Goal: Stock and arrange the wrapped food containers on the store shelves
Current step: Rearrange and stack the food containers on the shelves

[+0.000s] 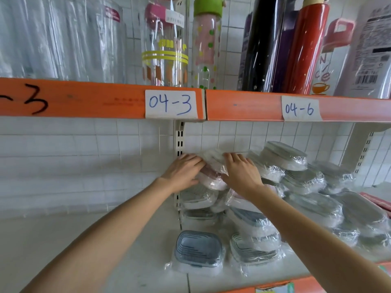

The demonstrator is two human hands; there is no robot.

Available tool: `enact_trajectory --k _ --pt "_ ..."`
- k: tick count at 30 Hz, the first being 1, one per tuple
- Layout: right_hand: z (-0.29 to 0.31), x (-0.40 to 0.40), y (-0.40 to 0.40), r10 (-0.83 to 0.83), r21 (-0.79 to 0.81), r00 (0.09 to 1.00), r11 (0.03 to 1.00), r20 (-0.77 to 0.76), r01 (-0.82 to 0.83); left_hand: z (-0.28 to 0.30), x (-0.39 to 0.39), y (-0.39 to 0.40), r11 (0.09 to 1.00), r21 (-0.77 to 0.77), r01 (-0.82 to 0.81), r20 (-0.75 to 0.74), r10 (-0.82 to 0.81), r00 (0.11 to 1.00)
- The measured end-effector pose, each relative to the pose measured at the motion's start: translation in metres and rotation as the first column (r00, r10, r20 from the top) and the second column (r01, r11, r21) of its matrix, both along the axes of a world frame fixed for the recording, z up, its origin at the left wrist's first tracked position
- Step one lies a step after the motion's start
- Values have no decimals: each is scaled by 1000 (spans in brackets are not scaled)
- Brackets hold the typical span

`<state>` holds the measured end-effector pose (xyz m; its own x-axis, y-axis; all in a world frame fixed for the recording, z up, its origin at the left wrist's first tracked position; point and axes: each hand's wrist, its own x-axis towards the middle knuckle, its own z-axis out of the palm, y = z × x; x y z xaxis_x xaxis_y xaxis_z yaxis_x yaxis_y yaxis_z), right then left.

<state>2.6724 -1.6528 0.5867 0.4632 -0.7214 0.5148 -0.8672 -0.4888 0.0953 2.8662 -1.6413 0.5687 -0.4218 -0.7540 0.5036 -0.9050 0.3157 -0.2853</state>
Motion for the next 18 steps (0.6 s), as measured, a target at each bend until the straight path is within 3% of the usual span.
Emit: enact_trajectory --k 5,9,14,18 --pt "-14 23 33 107 -69 994 992 -3 -107 -7 31 53 994 -96 52 4 -51 999" --pt "-40 51 62 250 -96 967 964 36 -246 -25 63 96 996 -89 2 29 1 1000" --pt "-93 94 75 387 87 922 919 0 -386 -68 110 154 978 69 -196 76 190 979" --pt "-130 127 74 489 264 871 848 -50 -461 -86 154 204 877 140 -459 125 445 887"
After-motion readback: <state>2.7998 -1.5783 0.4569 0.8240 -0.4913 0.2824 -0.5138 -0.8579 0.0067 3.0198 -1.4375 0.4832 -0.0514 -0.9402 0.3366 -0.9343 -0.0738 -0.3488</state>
